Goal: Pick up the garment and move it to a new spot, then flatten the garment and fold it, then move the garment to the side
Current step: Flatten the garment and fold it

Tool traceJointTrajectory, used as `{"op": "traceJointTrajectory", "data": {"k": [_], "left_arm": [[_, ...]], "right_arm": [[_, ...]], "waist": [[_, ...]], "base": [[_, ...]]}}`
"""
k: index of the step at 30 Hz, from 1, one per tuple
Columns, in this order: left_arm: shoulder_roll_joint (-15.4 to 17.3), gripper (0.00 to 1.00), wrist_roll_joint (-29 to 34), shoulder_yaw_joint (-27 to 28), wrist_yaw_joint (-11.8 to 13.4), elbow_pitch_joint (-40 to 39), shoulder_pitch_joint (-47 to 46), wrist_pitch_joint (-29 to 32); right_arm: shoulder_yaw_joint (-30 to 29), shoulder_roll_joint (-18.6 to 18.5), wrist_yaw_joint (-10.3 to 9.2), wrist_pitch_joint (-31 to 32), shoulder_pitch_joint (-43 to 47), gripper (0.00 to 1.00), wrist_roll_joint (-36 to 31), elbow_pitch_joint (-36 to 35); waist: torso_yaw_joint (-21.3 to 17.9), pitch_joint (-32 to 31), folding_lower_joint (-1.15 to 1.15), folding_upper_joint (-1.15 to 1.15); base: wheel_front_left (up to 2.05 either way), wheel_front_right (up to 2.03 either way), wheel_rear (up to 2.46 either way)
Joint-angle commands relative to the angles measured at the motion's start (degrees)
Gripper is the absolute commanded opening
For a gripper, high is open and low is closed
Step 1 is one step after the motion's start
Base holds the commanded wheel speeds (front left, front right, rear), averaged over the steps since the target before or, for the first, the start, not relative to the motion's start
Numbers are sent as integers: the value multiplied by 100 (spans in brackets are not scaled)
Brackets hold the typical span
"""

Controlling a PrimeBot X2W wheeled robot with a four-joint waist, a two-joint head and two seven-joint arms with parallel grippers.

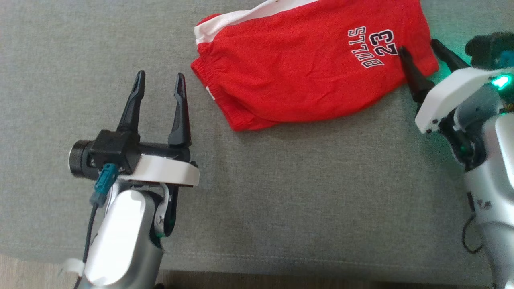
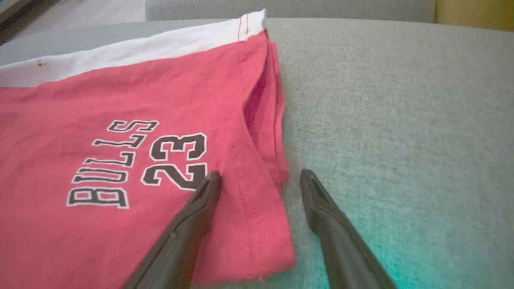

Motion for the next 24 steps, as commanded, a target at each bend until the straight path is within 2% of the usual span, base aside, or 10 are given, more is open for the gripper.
{"op": "traceJointTrajectory", "data": {"k": [1, 3, 4, 5, 6, 7, 12, 19, 24], "left_arm": [[20, 100, 71, 187, -32, -137, -174, -29], [-12, 100, 90, 201, -50, -105, -182, -29], [-20, 100, 95, 209, -55, -100, -179, -29], [-26, 100, 104, 220, -59, -95, -173, -29], [-26, 100, 104, 220, -59, -95, -173, -29], [-31, 100, 115, 231, -62, -91, -167, -29], [-45, 100, 164, 283, -92, -53, -100, -29], [-57, 100, 204, 278, -147, 54, 77, -29], [-62, 100, 207, 263, -168, 98, 202, -29]], "right_arm": [[75, -84, 21, 301, -151, 100, 10, 8], [79, -25, 21, 682, -248, 100, 55, 183], [74, 4, 21, 774, -246, 65, 92, 214], [68, 42, 21, 841, -234, 16, 159, 224], [68, 42, 21, 841, -234, 16, 159, 224], [71, 56, 21, 879, -212, 0, 190, 220], [-25, 199, 21, 616, 137, 0, 377, -32], [-388, 421, 21, 1, 1205, 0, 464, -532], [-594, 494, 21, -281, 1614, 0, 498, -600]], "waist": [[63, 37, 0, 0], [84, 15, 0, 0], [82, 0, 0, 0], [77, -16, 0, 0], [77, -16, 0, 0], [68, -35, 0, 0], [-14, -212, 0, 0], [-140, -588, 0, 0], [-194, -756, 0, 0]], "base": [[0, 0, 0], [0, 0, 0], [0, 0, 0], [0, 0, 0], [0, 0, 0], [0, 0, 0], [0, 0, 0], [0, 0, 0], [0, 0, 0]]}}
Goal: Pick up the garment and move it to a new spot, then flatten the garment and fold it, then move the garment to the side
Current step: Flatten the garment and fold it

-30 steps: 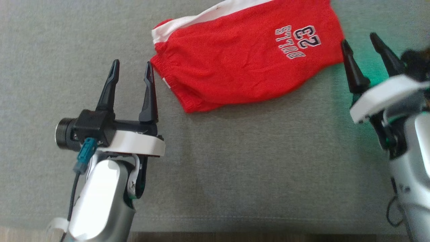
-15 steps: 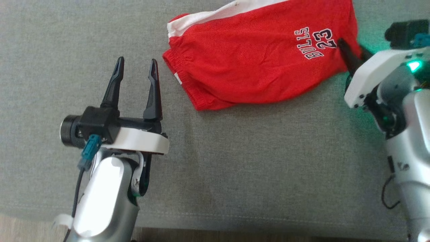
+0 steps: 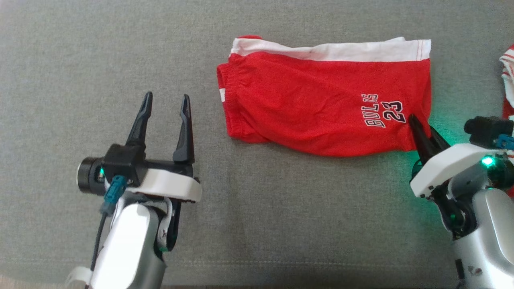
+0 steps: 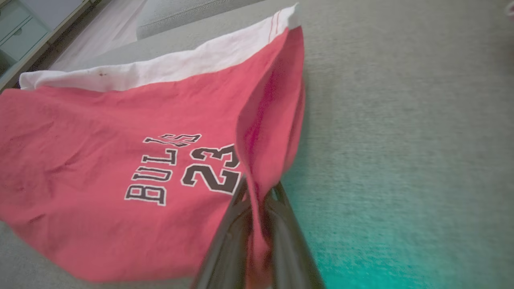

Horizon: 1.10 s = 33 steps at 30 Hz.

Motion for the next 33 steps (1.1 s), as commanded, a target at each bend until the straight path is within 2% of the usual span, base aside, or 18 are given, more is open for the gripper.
{"op": "traceJointTrajectory", "data": {"k": [1, 6, 10, 17, 25, 26, 27, 33], "left_arm": [[59, 100, 58, 188, -19, -163, -52, -29], [68, 100, 59, 183, -34, -124, 11, -29], [67, 100, 61, 161, -37, -87, 49, -29], [50, 100, 37, 99, -46, -50, 86, -29], [19, 100, -14, 9, -40, -39, 133, -29], [16, 100, -18, 2, -37, -33, 140, -29], [14, 100, -22, -3, -33, -28, 146, -29], [6, 100, -32, -5, -12, 1, 166, -29]], "right_arm": [[53, 6, 21, -97, -29, 0, 28, -198], [127, -9, 21, -228, -140, 0, 57, -130], [480, 38, 21, -168, -455, 0, -28, -318], [1753, 378, 21, 271, -1096, 0, -139, -712], [2955, 718, 21, 198, -1296, 0, 231, -202], [3047, 740, 21, 132, -1296, 27, 286, -119], [3124, 757, 21, 57, -1300, 99, 322, -36], [3232, 786, 21, -487, -1347, 100, 215, 209]], "waist": [[-23, -51, 0, 0], [-34, -132, 0, 0], [-25, -244, 0, 0], [85, -414, 0, 0], [326, -441, 0, 0], [343, -439, 0, 0], [356, -437, 0, 0], [364, -445, 0, 0]], "base": [[0, 0, 0], [0, 0, 0], [0, 0, 0], [0, 0, 0], [0, 0, 0], [0, 0, 0], [0, 0, 0], [0, 0, 0]]}}
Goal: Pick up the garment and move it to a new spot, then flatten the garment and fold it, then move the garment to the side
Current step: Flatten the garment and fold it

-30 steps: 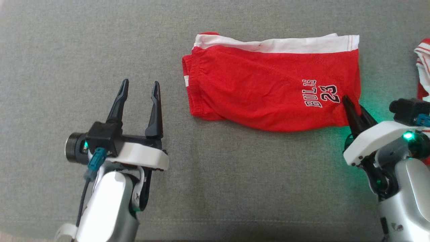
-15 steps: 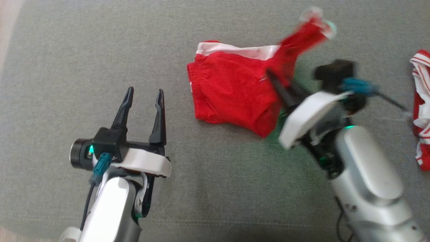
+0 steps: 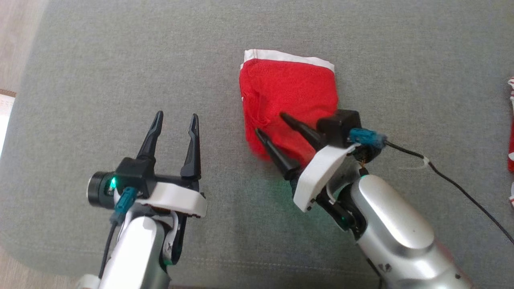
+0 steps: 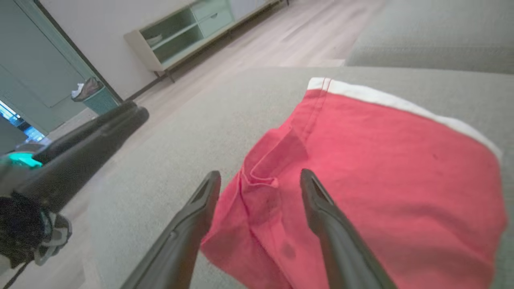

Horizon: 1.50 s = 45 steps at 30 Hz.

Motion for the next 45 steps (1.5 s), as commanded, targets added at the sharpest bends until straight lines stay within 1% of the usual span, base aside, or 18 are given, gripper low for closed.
{"op": "traceJointTrajectory", "data": {"k": [1, 4, 6, 8, 11, 16, 18, 21, 25, 34, 37, 45], "left_arm": [[22, 100, -21, 139, 34, -146, -82, -29], [39, 100, 0, 149, 44, -133, -64, -29], [65, 100, 22, 160, 55, -130, -58, -29], [92, 100, 34, 178, 68, -130, -48, -29], [153, 100, 58, 221, 109, -155, -13, -29], [303, 100, 47, 331, 167, -180, 88, -28], [366, 100, 46, 376, 200, -200, 139, -20], [455, 100, 40, 425, 243, -252, 246, 20], [567, 100, 37, 450, 280, -340, 455, 101], [756, 100, 7, 418, 324, -537, 1027, 329], [785, 100, 3, 374, 353, -627, 1217, 422], [822, 100, -15, 343, 407, -712, 1391, 489]], "right_arm": [[54, 131, 21, -229, -190, 100, -63, -214], [-22, 28, 21, -811, -148, 100, -224, -406], [-223, -101, 21, -1201, -48, 100, -388, -565], [-578, -215, 21, -1482, 160, 100, -526, -709], [-1312, -351, 21, -1776, 588, 100, -765, -981], [-2534, -367, 21, -1840, 1431, 100, -1095, -1413], [-2879, -320, 21, -1799, 1714, 100, -1190, -1580], [-3204, -217, 21, -1713, 2037, 100, -1286, -1815], [-3333, -115, 21, -1570, 2342, 100, -1379, -2055], [-3288, 3, 21, -1257, 2931, 100, -1518, -2385], [-3289, 35, 21, -1143, 3117, 100, -1549, -2504], [-3278, 64, 21, -962, 3325, 100, -1583, -2691]], "waist": [[-25, -9, 0, 0], [-100, -40, 0, 0], [-172, -77, 0, 0], [-247, -126, 0, 0], [-378, -197, 0, 0], [-581, -325, 0, 0], [-646, -373, 0, 0], [-722, -459, 0, 0], [-796, -630, 0, 0], [-840, -1119, 0, 0], [-806, -1283, 0, 0], [-778, -1473, 0, 0]], "base": [[0, 0, 0], [0, 0, 0], [0, 0, 0], [0, 0, 0], [0, 0, 0], [0, 0, 0], [0, 0, 0], [0, 0, 0], [0, 0, 0], [0, 0, 0], [0, 0, 0], [0, 0, 0]]}}
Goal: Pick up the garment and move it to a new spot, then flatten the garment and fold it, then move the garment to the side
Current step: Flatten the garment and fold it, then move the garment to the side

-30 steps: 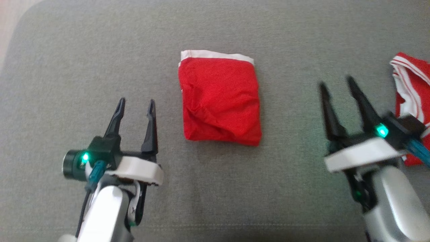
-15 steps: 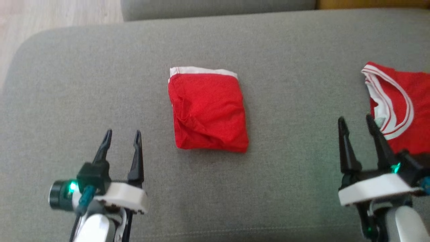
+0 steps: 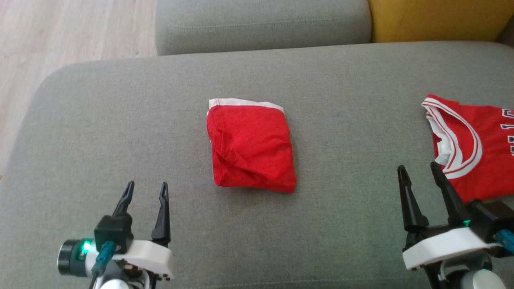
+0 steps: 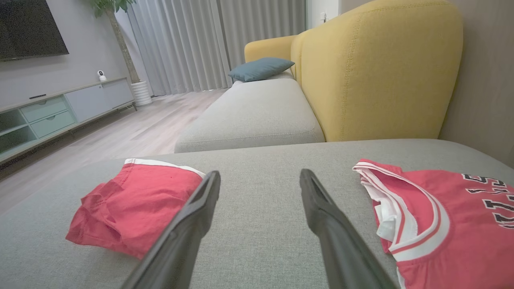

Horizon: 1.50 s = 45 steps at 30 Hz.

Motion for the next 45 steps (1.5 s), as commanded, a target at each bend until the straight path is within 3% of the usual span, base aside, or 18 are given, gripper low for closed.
{"op": "traceJointTrajectory", "data": {"k": [1, 33, 38, 45], "left_arm": [[99, 100, -25, 162, 51, -229, -167, 1], [122, 100, -44, 17, 157, -298, -417, -77], [107, 100, 16, -28, 149, -385, -669, -133], [-16, 100, 118, -206, 61, -395, -1190, -298]], "right_arm": [[113, -4, 21, 25, -112, 100, -46, -250], [108, 29, 21, 133, -200, 100, 13, -228], [230, -78, 21, 163, -646, 100, 67, 24], [766, -250, 21, 262, -1859, 100, 332, 1134]], "waist": [[1, -23, 0, 0], [83, 63, 0, 0], [172, 385, 0, 0], [496, 1098, 0, 0]], "base": [[0, 0, 0], [0, 0, 0], [0, 0, 0], [0, 0, 0]]}}
